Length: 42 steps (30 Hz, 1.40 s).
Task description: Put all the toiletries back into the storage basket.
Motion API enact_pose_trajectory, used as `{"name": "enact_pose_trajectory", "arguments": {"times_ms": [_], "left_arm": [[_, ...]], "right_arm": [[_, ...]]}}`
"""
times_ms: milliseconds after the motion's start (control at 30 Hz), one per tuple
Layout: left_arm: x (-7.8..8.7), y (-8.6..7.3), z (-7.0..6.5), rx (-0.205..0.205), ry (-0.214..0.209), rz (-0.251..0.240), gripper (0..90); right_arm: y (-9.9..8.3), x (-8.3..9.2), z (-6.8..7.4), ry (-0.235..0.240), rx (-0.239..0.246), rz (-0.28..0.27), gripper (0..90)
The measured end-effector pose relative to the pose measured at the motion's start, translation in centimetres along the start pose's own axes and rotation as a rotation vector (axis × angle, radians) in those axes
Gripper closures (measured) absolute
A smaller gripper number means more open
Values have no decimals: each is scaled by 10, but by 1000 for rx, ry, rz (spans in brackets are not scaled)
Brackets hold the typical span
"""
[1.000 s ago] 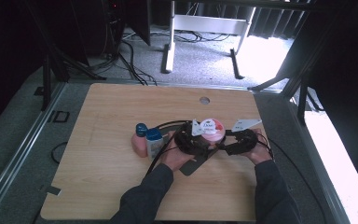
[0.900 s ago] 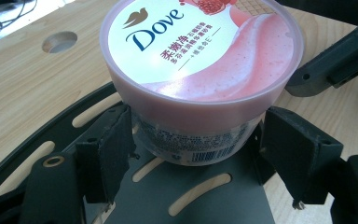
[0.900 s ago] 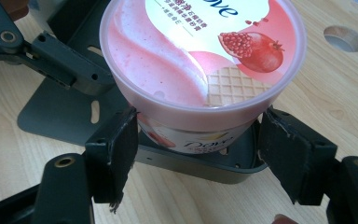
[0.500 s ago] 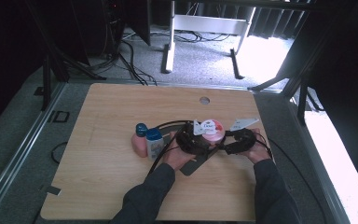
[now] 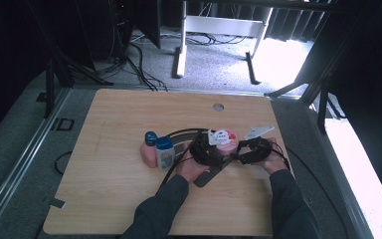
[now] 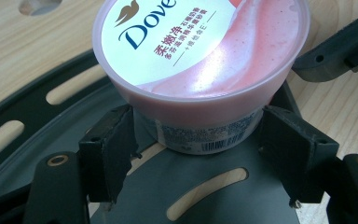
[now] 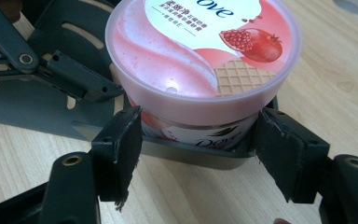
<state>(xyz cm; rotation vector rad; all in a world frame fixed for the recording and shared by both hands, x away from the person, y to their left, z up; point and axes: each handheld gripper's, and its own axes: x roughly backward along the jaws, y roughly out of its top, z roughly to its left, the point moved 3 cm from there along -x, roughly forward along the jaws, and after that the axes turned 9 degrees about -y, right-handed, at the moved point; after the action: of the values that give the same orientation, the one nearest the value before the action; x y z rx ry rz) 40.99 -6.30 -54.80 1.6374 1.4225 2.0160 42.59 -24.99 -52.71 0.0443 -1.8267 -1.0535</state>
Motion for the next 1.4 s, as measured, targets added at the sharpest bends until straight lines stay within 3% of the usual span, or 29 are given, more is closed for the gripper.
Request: {"name": "enact_pose_trajectory", "arguments": {"times_ms": [400, 600, 733, 1000, 1400], "left_arm": [[-1, -1, 0, -23, 5, -6, 305], [0, -2, 0, -27, 4, -13, 337], [0, -2, 0, -28, 4, -13, 339], [1, -2, -1, -26, 5, -13, 347], [2, -2, -2, -26, 11, -6, 363]], "right_arm": [[-4, -2, 0, -2, -8, 14, 323], [-3, 4, -2, -31, 9, 0, 323], [-7, 3, -5, -47, 13, 34, 285], [-15, -7, -6, -14, -20, 53, 260], [-17, -5, -7, 15, -37, 26, 276]]}}
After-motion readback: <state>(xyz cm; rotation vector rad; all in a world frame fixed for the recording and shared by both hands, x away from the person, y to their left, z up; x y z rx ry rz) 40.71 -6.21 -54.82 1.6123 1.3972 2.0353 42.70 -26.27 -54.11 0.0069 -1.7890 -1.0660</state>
